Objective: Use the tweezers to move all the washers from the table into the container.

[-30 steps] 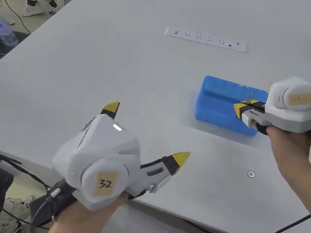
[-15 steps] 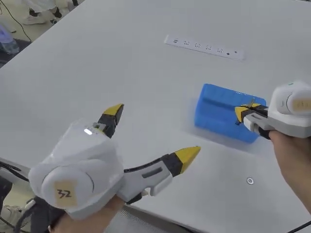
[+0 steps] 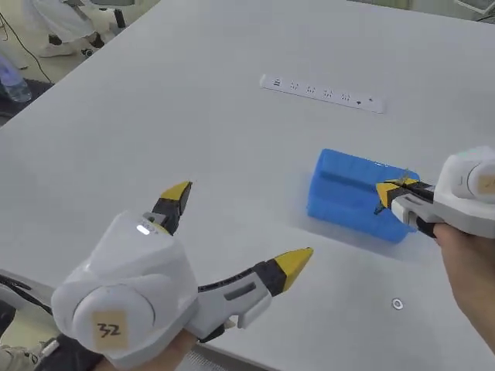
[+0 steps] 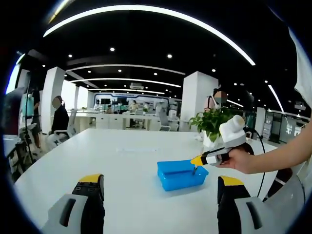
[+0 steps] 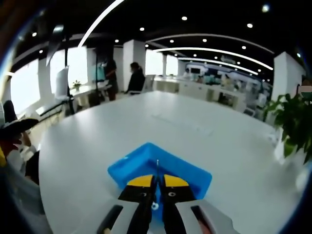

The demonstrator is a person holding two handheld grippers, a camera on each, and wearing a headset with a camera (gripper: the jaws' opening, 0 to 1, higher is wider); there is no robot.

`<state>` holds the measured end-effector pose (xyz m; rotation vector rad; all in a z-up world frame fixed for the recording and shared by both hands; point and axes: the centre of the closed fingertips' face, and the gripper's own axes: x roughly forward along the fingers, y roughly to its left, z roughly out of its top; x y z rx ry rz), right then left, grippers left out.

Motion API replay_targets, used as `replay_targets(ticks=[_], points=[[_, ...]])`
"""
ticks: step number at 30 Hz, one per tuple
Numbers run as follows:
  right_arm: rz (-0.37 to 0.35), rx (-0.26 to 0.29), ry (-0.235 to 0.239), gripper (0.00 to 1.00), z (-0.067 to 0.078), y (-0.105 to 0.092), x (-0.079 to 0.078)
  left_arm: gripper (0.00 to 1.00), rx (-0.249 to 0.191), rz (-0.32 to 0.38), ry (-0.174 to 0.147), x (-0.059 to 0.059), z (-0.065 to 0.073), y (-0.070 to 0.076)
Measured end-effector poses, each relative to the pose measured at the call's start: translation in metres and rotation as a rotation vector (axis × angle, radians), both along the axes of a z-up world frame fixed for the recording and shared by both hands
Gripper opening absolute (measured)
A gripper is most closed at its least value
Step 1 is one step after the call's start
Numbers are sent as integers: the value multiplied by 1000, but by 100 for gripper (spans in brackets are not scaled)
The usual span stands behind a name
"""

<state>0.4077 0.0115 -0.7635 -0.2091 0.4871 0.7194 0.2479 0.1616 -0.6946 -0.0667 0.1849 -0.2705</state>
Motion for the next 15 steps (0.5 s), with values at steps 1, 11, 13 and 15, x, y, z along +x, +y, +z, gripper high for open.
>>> replay_targets(ticks=[1, 11, 13, 15], points=[[-7, 12, -6, 3, 5, -3, -1, 99, -2, 0, 0, 0, 0, 0], [-97, 155, -20, 3, 42, -31, -50, 99, -3, -12, 1, 0, 1, -2], [-110, 162, -11, 3, 40, -36, -58, 99, 1, -16, 3, 0, 0, -3], [-121, 163, 3, 3, 34, -42, -66, 99, 2, -22, 5, -1, -1, -4]])
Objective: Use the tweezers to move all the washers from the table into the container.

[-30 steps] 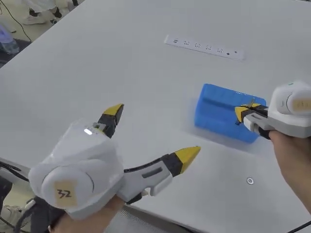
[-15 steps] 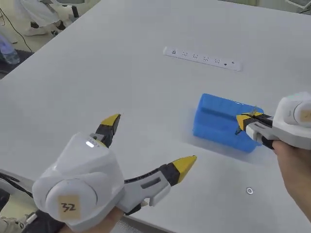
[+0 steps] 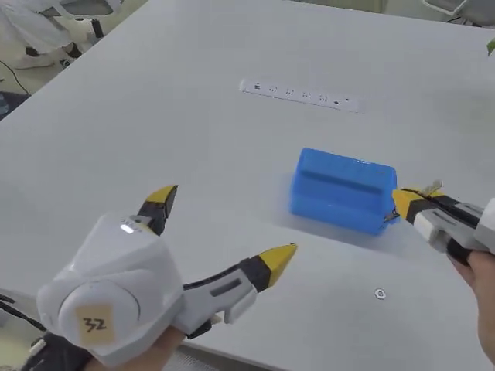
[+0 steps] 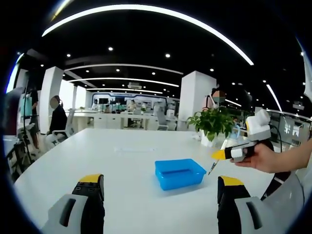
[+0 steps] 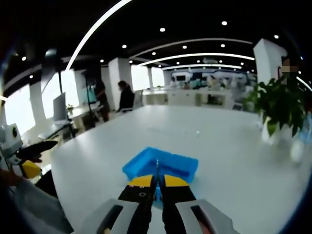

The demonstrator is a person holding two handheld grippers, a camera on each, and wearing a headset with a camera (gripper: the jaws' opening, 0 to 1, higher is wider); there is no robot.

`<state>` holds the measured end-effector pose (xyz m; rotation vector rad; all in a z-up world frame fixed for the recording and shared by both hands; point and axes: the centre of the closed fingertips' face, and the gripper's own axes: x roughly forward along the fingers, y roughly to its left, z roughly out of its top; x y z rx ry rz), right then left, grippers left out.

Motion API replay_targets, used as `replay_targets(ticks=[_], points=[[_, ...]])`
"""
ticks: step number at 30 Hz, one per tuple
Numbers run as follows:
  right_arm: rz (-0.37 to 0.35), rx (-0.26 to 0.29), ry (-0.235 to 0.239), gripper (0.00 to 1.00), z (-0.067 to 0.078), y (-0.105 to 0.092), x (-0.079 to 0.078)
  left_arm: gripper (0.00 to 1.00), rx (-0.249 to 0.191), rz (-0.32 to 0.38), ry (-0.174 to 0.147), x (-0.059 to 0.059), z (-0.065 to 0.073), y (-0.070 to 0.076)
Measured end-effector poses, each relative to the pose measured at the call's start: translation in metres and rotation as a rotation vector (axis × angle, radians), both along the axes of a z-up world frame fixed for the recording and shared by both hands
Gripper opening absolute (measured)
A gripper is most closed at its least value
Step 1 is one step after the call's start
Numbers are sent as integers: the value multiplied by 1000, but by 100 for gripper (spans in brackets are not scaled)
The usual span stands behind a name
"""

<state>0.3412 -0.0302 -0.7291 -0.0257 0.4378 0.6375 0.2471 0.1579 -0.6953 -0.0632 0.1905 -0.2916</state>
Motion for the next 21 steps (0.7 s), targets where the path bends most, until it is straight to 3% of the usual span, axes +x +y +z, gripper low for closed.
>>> replay_targets(ticks=[3, 6, 10, 16, 21], points=[[-24, 5, 57, 3, -14, -7, -12, 99, 6, -9, 2, -1, -1, -2], [-34, 30, 71, 3, -19, -9, -19, 99, 25, -14, 11, -1, -3, -3], [-34, 17, 106, 3, -33, -11, -28, 99, 37, -20, 13, -1, -4, -5], [-7, -66, 127, 3, -55, -12, -38, 99, 71, -15, 33, 0, -10, -3], [7, -94, 127, 3, -63, -11, -42, 99, 99, -13, 45, 1, -15, -2]])
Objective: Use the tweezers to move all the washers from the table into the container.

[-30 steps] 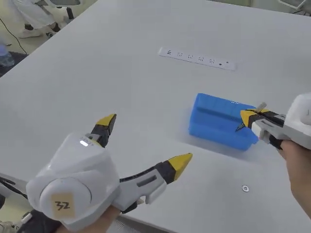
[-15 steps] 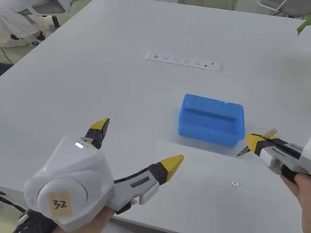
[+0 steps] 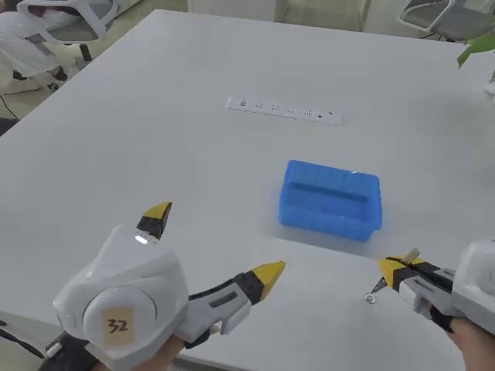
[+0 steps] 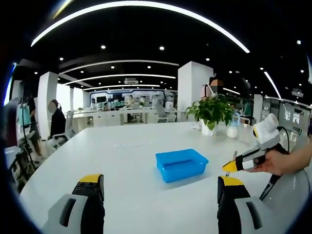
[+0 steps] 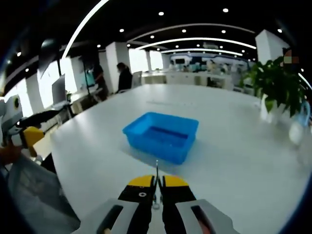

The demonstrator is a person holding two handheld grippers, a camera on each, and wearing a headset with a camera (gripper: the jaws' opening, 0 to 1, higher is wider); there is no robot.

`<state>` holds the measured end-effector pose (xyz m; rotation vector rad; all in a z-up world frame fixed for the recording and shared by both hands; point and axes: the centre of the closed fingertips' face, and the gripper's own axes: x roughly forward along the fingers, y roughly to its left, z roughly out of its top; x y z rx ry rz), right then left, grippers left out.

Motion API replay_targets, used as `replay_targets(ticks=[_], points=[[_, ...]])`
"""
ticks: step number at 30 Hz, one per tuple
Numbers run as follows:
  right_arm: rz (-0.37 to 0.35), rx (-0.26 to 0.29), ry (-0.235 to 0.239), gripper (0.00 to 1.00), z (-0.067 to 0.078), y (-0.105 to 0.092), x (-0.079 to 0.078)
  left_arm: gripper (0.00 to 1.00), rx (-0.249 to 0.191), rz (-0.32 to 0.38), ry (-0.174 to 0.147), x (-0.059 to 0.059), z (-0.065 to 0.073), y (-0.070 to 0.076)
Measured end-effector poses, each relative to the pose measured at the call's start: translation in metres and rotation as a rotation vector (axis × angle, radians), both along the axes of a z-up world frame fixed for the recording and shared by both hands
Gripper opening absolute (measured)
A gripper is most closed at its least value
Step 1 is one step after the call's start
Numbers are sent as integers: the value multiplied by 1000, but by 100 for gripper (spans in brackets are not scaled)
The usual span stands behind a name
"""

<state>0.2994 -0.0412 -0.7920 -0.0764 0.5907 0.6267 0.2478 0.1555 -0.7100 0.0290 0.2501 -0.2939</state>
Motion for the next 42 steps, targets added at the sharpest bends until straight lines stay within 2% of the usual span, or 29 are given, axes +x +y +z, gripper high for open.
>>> replay_targets(ticks=[3, 4, 5, 8, 12, 19, 27, 38, 42], points=[[10, -29, 12, 3, -10, -3, 2, 99, 21, -1, 18, 0, -5, 0], [12, -18, -28, 3, -6, -3, 6, 99, 29, 0, 20, 0, -5, 0], [12, -30, -9, 3, -9, -4, 6, 99, 33, 0, 21, 0, -6, 0], [15, -25, -15, 3, -11, -6, 8, 99, 37, -2, 20, 0, -6, 0], [34, -64, -29, 3, -11, -7, 6, 99, 46, 1, 28, 0, -8, 0], [42, -71, -32, 3, -10, -5, 3, 99, 68, 4, 48, -1, -12, 1], [31, -76, -38, 3, -12, -12, 7, 99, 81, 3, 50, -2, -13, 2], [23, -75, -28, 3, -12, -11, 5, 99, 94, 7, 55, -2, -13, 3], [31, -77, -38, 3, -12, -10, 5, 99, 99, 11, 61, -2, -14, 4]])
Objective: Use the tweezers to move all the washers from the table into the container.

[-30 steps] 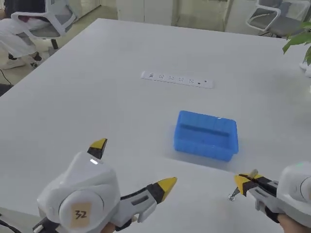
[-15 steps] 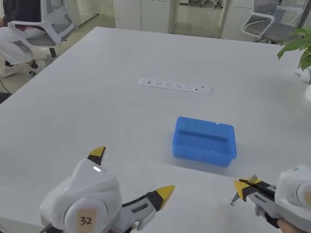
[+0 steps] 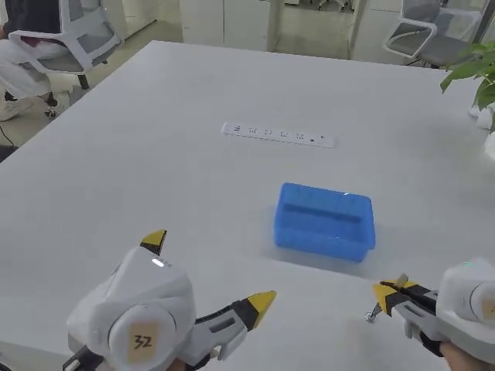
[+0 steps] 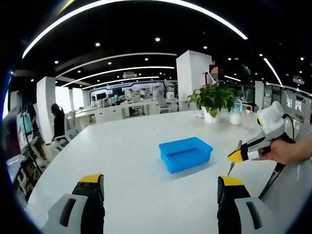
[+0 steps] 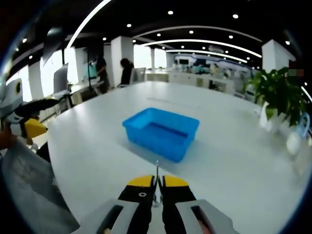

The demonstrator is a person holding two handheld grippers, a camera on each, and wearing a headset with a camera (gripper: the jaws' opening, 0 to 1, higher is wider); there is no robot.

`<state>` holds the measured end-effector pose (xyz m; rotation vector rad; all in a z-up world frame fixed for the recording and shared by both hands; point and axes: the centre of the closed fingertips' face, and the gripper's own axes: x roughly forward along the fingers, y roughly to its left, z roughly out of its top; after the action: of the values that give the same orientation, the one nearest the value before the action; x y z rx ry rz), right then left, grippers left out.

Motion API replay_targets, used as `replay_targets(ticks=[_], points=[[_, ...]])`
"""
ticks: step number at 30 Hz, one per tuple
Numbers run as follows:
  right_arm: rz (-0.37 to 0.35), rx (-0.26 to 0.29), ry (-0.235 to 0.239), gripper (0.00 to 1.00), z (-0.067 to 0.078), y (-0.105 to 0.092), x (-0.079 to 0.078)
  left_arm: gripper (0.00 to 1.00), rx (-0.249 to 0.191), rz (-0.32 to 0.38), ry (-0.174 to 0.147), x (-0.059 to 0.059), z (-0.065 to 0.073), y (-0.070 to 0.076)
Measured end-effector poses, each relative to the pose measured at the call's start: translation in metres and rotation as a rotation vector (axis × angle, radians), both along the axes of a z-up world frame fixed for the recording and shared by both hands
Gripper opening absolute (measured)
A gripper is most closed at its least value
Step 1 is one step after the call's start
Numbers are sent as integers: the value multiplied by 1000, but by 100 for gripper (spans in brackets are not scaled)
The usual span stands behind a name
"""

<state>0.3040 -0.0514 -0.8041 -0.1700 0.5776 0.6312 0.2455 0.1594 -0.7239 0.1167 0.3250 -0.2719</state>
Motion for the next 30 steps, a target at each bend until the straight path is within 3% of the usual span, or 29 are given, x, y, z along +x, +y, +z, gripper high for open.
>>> replay_targets(ticks=[14, 19, 23, 30], points=[[-5, 3, 37, 2, 3, -2, 2, 99, 28, -25, 30, -1, -6, -5], [-2, 23, 2, 2, 24, -1, 14, 99, 35, -21, 30, -1, -7, -4], [-5, 88, -20, 2, 47, 6, 27, 99, 36, -14, 36, -1, -8, -2], [26, 96, -105, 2, 83, 27, 50, 99, 55, -12, 52, -2, -11, 0]])
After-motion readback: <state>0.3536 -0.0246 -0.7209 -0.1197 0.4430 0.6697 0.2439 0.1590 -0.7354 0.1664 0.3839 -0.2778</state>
